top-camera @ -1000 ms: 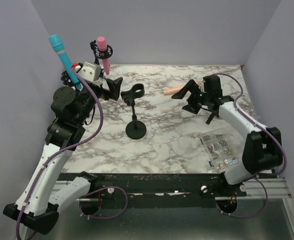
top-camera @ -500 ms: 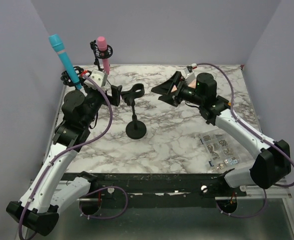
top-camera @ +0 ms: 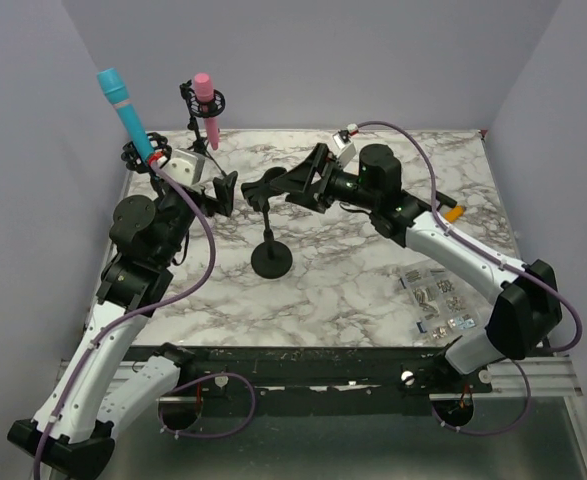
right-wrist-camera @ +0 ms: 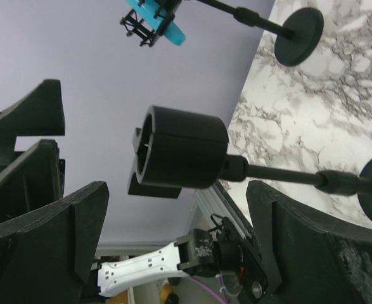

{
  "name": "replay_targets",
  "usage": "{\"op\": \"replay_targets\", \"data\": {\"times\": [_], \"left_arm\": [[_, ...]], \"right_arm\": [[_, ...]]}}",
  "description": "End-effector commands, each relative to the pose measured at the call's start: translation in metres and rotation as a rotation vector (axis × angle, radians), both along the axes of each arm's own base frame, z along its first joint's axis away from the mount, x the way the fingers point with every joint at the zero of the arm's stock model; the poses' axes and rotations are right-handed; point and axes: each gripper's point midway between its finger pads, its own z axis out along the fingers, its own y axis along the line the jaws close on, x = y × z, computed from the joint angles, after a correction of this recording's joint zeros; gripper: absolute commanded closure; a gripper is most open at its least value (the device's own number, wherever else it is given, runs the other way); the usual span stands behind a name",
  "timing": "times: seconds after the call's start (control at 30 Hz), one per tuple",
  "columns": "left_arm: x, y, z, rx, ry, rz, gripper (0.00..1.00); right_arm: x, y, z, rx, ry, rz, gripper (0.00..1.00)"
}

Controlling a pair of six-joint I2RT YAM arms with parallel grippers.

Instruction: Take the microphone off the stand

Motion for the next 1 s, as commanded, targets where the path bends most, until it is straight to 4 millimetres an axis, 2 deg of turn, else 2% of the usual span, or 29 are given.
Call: {"op": "replay_targets", "data": {"times": [0.0, 0.3, 0.57, 0.77, 0.97], "left_arm": [[-0.006, 0.009, 0.012, -0.023, -0.056, 0.028, 0.14], [-0.008, 0.011, 0.013, -0.02, -0.061, 0.034, 0.14], [-0.009, 0.011, 0.014, -0.02, -0.066, 0.035, 0.14], [-0.009, 0.013, 0.014, -0.02, -0.068, 0.045, 0.14], [-0.008, 0.013, 0.013, -0.016, -0.063, 0.048, 0.14]], "right_arm": [[0.015, 0.014, 0.016, 0.029, -0.046, -0.027, 0.03], [0.026, 0.03, 0.003, 0.0, -0.01, -0.04, 0.09], [0.023, 0.034, -0.015, -0.014, 0.021, -0.03, 0.27], [0.02, 0.031, -0.045, -0.057, 0.067, -0.03, 0.43], [0.015, 0.023, -0.091, -0.133, 0.128, -0.044, 0.46]]}}
